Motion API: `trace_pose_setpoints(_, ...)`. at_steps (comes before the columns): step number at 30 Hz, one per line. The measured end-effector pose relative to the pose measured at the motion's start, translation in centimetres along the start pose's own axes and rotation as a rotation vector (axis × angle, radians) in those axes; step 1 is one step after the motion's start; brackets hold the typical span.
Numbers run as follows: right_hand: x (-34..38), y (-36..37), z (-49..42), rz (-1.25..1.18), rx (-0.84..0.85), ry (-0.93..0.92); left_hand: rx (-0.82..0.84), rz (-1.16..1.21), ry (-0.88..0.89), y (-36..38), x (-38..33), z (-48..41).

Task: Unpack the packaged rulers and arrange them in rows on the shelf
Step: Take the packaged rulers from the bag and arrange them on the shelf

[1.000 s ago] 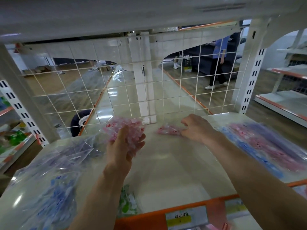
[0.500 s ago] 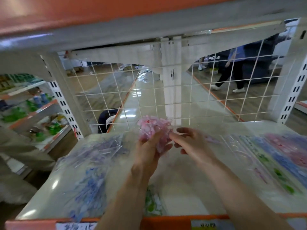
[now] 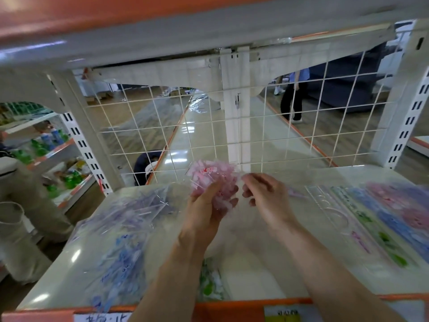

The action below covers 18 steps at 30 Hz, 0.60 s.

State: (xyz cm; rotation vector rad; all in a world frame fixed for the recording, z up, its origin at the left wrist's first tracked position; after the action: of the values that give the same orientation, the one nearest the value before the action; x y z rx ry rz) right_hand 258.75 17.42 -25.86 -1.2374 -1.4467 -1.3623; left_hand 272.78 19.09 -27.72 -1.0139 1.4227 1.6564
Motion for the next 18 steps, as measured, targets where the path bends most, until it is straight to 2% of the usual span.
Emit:
trace_pose_setpoints(4,0.2,-1.1,-0.2,-0.299,-0.108,0.034,0.019,0.093,-0.058,0.0,0.4,-0.2)
trace_pose_setpoints(9,0.6,-1.2,-0.2,-0.394,-0.11,0.017,0.017,0.123,-0.071,0.0,0.3,-0.3)
trace_pose_setpoints(13,-0.2,-1.1,-0.6,-0.218,-0.098,0.04,-0.048,0.073,-0.046,-0.6,0.2,-0.2)
trace_pose_setpoints(18,0.1,-1.0,-0.8,0.018,-0.048,-0.083,-0.096,-0.008,-0.022,-1.0,0.0,0.1)
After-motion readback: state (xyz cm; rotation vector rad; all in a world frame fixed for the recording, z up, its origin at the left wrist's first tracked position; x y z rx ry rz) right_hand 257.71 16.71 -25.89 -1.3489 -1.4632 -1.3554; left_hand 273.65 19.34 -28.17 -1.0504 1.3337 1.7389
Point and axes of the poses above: each hand's wrist, its own z-axis away from the middle knuckle, its own y-axis out of the palm, x = y × z, the point moved 8 cm from there along -z, towards the middle knuckle, and after that the axes turned 8 degrees about -z, right-handed, at the moved point
